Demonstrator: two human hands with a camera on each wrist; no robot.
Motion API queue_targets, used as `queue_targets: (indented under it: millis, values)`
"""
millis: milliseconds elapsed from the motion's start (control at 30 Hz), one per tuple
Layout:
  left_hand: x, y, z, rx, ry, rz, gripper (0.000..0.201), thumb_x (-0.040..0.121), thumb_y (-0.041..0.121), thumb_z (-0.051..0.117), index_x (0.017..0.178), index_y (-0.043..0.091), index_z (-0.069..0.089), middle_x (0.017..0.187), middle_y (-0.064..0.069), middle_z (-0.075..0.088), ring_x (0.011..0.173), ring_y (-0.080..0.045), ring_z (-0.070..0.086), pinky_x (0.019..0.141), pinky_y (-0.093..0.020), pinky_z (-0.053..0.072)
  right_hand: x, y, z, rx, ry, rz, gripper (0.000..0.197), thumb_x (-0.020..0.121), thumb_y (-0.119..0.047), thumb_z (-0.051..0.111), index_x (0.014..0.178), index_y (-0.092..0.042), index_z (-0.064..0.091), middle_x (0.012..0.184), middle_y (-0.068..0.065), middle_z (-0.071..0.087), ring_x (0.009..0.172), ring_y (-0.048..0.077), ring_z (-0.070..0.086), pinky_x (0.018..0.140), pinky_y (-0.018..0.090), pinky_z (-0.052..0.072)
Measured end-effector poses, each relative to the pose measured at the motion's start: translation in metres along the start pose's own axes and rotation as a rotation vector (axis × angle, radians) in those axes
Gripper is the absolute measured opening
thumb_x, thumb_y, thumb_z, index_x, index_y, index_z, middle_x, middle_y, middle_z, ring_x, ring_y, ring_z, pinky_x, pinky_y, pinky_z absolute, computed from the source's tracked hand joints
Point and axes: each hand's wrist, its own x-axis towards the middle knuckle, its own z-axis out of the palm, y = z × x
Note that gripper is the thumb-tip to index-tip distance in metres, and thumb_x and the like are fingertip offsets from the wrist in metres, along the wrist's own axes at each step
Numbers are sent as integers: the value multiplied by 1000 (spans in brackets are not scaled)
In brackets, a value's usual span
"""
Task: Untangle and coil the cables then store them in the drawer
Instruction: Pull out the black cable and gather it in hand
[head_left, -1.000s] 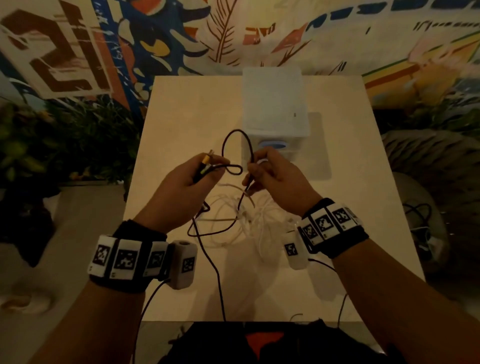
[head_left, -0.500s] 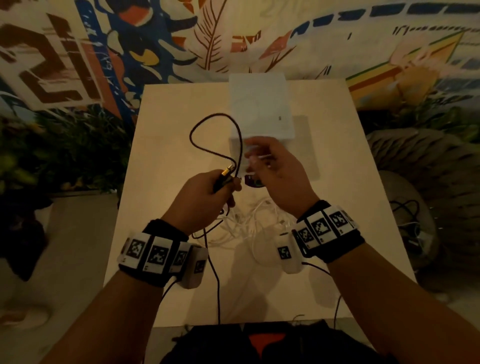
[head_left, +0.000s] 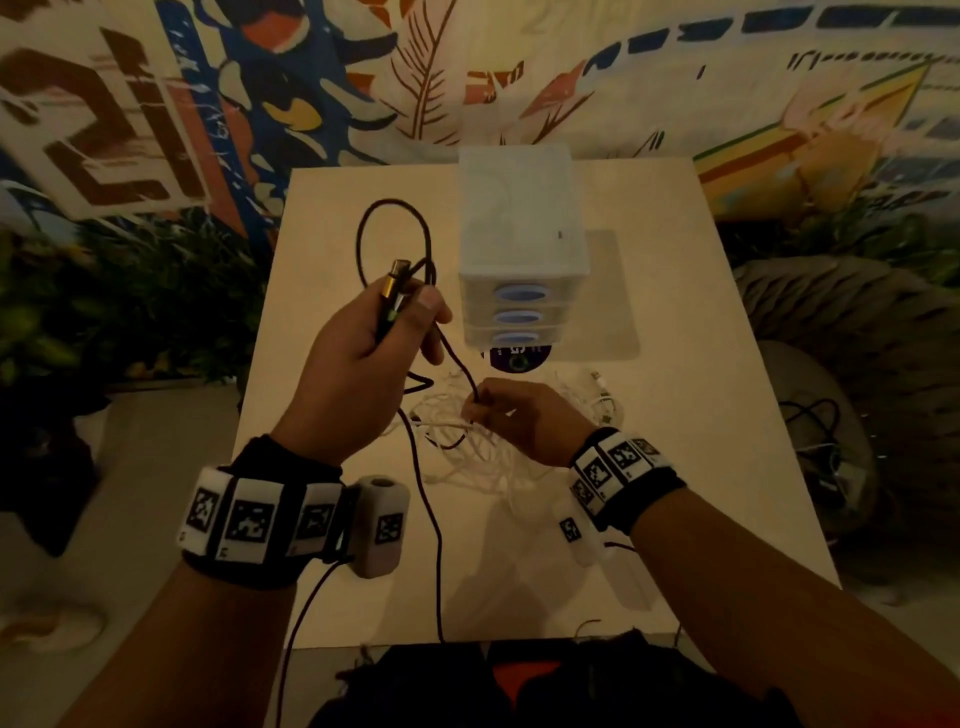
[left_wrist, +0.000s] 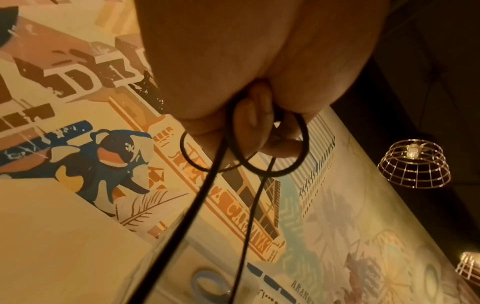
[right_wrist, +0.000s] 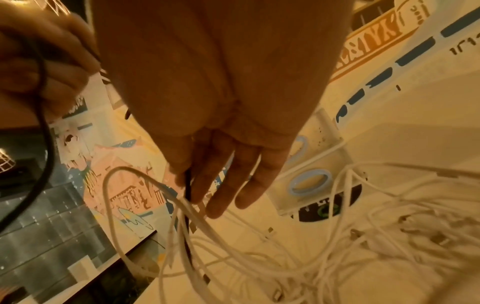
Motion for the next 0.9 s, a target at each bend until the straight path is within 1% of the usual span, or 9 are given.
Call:
queue_targets:
  millis: [133,200,333,400,500,600,733,833,900]
  values:
    - [-3,-10,-3,47,30,-13,21,107,33,47,93,28,63,70,7,63,53,-8,49,52,-20,39,0,-22,-16,15,203,-20,18,103,-34,54,103,-22,67,86,-11,70,76,5,68,72,27,52]
    - [-6,-18,-1,109,12,-35,18,105,33,50,96,25,64,70,7,63,62,-4,56,57,-12,39,0,-36,-23,-4,382,-105,16,103,-34,54,102,-24,66,84,-8,70,76,9,67,71,34,55]
    - [-11,-26,3,199,-21,-77,18,104,32,52,98,21,65,74,10,62,68,5,59,60,-7,39,2,-50,-39,110,524,-144,21,105,-36,46,107,-25,64,93,6,69,81,22,68,70,51,56]
    - [-12,-24,2,169,7,-67,20,105,33,50,98,23,66,73,8,62,62,2,56,57,-9,39,-1,-54,-53,120,547,-141,25,107,-35,43,109,-21,63,99,2,69,82,12,69,66,44,58]
    - [-7,-22,-4,80,80,-51,21,104,41,50,95,35,67,63,7,52,53,-6,46,53,-25,39,-20,-52,-77,87,564,-165,22,108,-14,42,109,-8,64,84,-20,63,71,-13,60,63,4,43]
    - [-1,-18,-13,-44,99,-73,27,100,50,50,103,33,70,56,9,38,48,-10,32,53,-31,28,-52,-32,-97,-128,503,-125,22,107,-18,44,104,-15,66,78,-35,58,66,-11,54,60,5,34]
    - [-1,-7,-14,-25,127,-12,22,97,49,62,102,30,70,70,14,57,55,-4,43,56,-31,37,-114,4,-111,-158,528,10,20,105,-22,44,96,-25,62,76,-20,61,59,0,54,54,8,35]
    - [-4,3,-5,-62,123,2,23,87,59,66,88,35,66,64,10,52,53,-9,41,55,-35,38,-171,35,-113,-86,572,139,23,106,-22,43,95,-28,62,89,-17,67,75,-10,61,62,0,43]
    - [-5,11,1,-87,126,2,15,87,57,65,85,42,66,59,15,51,53,-7,43,57,-34,38,-210,54,-111,-86,569,298,24,104,-28,42,92,-37,61,92,-12,66,81,4,64,62,12,55]
